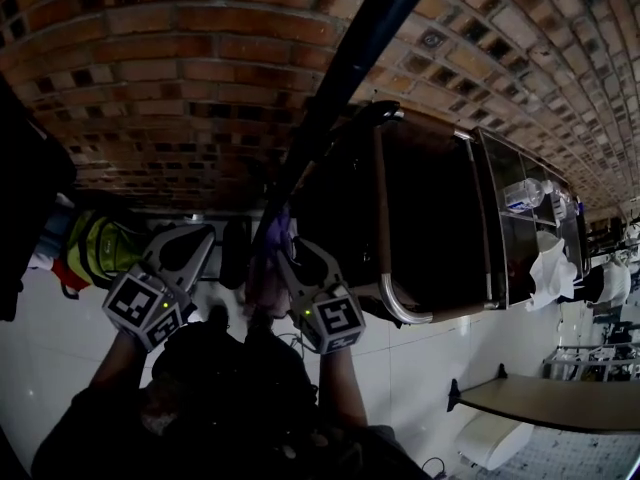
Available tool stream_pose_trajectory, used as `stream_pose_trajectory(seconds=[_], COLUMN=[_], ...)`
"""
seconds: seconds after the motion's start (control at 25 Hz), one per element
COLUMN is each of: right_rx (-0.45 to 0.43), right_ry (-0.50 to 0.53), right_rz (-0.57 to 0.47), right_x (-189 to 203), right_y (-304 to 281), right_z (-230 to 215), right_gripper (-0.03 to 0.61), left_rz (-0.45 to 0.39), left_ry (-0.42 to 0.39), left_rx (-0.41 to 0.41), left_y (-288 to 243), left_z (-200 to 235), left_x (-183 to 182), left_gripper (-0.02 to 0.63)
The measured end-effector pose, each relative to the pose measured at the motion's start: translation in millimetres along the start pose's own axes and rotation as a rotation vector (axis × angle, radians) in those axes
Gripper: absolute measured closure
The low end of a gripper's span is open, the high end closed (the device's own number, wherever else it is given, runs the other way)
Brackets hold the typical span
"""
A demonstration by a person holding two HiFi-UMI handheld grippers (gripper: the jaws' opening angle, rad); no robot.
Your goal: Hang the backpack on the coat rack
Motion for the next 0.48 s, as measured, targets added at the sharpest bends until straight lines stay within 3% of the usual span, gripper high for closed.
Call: stream_pose_trajectory(seconds=[0.24, 0.48], right_rx=[0.074, 0.125], right_ry=[-0.033, -0.067], right_rz=[-0.038, -0.092], right_x=[-9, -16], right_y=[14, 38], right_z=[12, 22], right_gripper=[0.455, 0.486], left_rz=[0.042, 0.058], left_ry=[0.006, -0.017], left_rx=[0.061, 0.105], left_y=[1, 8], left_z=[8, -14], left_x=[2, 10], left_gripper=[0.574, 0.574])
Point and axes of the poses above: the fingertips, and each gripper's own axes: y backward along the fingers, z to its left, x out of its underside, the point moved 9 cm from there along y, backward along the fingers, and after that the axes turned 12 degrees about y, right-handed, at the moved point
